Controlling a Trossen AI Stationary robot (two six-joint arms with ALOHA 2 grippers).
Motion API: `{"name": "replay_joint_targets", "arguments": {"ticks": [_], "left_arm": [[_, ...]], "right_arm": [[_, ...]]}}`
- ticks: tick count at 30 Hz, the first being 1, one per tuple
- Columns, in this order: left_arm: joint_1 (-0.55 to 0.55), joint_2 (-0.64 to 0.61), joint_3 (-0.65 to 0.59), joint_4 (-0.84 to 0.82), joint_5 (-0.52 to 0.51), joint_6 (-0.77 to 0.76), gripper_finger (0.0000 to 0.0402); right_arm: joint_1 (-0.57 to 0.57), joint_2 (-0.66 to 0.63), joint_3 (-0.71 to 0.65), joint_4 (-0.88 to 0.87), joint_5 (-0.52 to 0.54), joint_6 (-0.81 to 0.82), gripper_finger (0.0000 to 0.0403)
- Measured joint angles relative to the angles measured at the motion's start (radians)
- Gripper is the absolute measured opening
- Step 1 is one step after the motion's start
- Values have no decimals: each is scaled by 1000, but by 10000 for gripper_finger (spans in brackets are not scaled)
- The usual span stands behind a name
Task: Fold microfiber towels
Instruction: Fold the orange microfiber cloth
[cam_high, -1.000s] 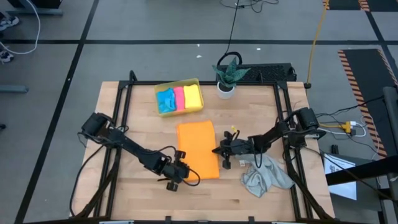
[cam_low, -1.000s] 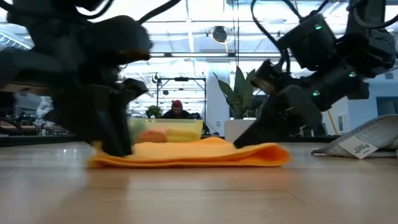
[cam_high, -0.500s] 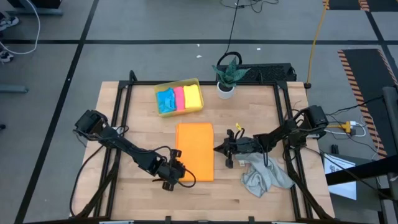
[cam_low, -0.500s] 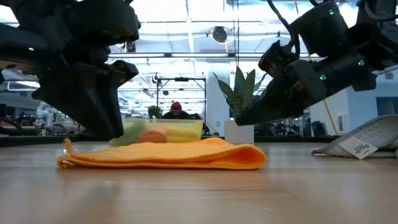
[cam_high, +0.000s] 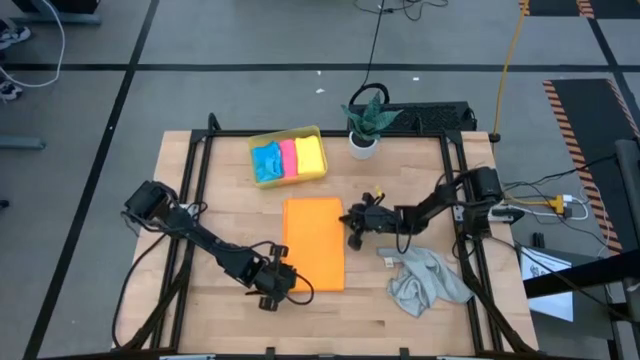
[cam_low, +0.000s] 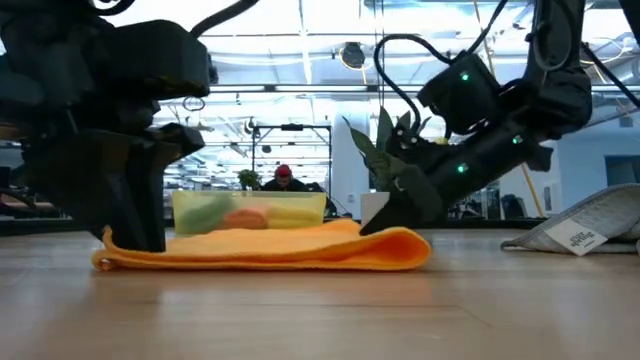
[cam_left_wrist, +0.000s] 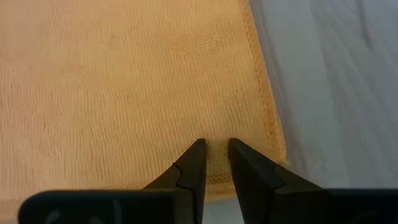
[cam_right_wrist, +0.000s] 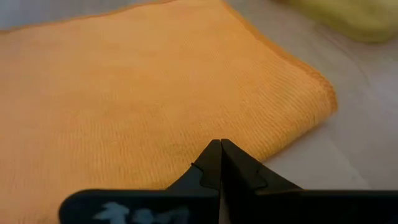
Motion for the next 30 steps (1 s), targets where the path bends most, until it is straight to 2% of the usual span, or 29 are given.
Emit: {"name": "replay_joint_targets", "arguments": {"ticks": [8, 13, 17, 21, 24, 30], "left_arm": [[-38, 7, -3, 203, 9, -10, 76], [-40, -8, -3, 159, -26, -8, 76], [-18, -13, -3, 76, -152, -6, 76], [59, -19, -3, 76, -271, 5, 76], [157, -17, -3, 77, -272, -5, 76], [346, -8, -3, 48, -242, -54, 76]], "right_arm": [[-5, -99, -42, -23, -15, -26, 0], [1, -133, -44, 3, -88, -22, 0], [2, -126, -44, 27, -83, -3, 0], [-10, -115, -42, 28, -15, 50, 0], [-16, -113, -42, 25, 26, 55, 0], [-20, -112, -42, 33, 22, 55, 0]]}}
